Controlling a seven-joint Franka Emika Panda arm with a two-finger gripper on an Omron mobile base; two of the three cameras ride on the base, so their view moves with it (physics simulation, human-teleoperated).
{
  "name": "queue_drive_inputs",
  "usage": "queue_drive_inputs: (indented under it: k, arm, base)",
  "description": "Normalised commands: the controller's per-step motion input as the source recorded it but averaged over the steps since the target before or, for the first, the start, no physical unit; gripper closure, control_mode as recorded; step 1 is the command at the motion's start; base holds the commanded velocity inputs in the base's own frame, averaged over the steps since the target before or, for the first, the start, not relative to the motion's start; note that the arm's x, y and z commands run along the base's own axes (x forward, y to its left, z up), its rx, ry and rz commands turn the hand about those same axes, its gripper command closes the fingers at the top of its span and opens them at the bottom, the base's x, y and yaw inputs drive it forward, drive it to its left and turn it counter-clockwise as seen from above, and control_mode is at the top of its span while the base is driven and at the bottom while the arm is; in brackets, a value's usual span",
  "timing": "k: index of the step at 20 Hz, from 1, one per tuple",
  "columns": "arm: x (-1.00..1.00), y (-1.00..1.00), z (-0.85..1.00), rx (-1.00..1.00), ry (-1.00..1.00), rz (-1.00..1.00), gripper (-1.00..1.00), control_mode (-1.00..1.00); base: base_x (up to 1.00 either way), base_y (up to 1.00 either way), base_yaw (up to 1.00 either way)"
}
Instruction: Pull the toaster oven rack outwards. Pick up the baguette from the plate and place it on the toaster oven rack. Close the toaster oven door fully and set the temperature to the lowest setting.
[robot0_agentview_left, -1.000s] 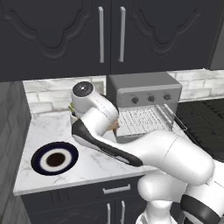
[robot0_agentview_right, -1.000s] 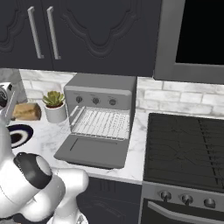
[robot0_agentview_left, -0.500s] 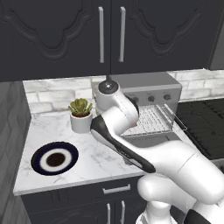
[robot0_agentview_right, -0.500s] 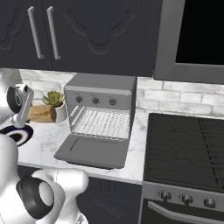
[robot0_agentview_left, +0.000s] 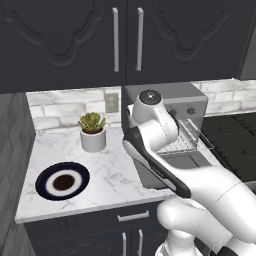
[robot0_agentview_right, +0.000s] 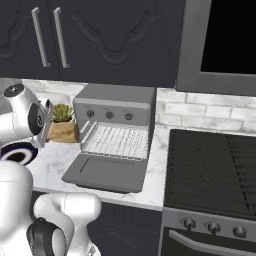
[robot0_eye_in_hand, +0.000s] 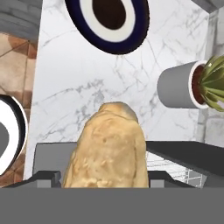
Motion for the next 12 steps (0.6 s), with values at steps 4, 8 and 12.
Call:
queue_drive_inputs:
  k: [4, 8, 12]
  arm:
    - [0.16, -0.46, 0.00, 0.06, 0.00, 0.01, 1.00, -1.00]
    - [0.16, -0.41, 0.00, 0.03, 0.00, 0.00, 1.00, -1.00]
    - [0.17, -0.38, 0.00, 0.02, 0.00, 0.00, 1.00, -1.00]
  base:
    - [0.00, 0.00, 0.00]
    - [0.00, 0.00, 0.00]
    - [0.00, 0.00, 0.00]
